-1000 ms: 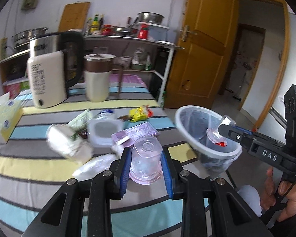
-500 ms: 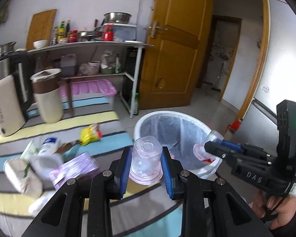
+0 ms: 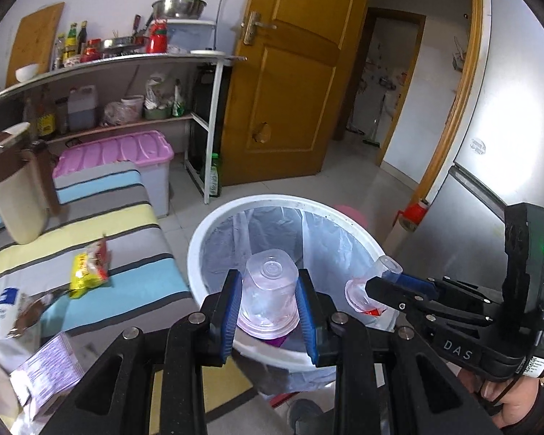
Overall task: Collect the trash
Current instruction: 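Carry both cups over the bin and open both grippers to drop them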
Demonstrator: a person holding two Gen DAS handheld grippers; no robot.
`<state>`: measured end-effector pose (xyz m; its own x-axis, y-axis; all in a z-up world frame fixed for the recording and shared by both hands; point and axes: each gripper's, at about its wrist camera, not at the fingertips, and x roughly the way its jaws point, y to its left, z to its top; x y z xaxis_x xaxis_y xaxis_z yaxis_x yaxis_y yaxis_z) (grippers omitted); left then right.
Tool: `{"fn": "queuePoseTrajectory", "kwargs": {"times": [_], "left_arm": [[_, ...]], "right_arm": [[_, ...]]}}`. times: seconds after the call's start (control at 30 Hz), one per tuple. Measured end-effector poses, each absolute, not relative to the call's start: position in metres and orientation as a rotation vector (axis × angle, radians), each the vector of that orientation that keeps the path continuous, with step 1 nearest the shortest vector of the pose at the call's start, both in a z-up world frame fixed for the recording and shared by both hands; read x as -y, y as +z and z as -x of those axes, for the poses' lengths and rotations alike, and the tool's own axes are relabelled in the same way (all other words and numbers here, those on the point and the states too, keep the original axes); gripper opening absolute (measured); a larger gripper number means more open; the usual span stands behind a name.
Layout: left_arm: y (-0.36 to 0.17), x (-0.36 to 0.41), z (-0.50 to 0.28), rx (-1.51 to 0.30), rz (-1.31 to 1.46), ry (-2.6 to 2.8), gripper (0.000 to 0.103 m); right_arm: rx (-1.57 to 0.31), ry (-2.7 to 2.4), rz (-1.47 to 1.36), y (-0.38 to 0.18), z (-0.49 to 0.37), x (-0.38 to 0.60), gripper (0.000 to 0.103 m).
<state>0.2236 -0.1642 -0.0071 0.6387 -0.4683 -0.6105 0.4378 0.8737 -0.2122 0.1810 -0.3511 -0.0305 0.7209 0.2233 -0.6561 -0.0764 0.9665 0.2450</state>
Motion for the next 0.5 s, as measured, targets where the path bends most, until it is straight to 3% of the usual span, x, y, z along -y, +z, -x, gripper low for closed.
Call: {"fn": "queuePoseTrajectory", "kwargs": {"times": [0.5], "left_arm": [[-0.033, 0.178, -0.253, -0.809, 0.059, -0.524, 0.032]], "right_arm": [[-0.813, 0.135, -0.203, -0.049, -0.194, 0.356, 0.03]]}}
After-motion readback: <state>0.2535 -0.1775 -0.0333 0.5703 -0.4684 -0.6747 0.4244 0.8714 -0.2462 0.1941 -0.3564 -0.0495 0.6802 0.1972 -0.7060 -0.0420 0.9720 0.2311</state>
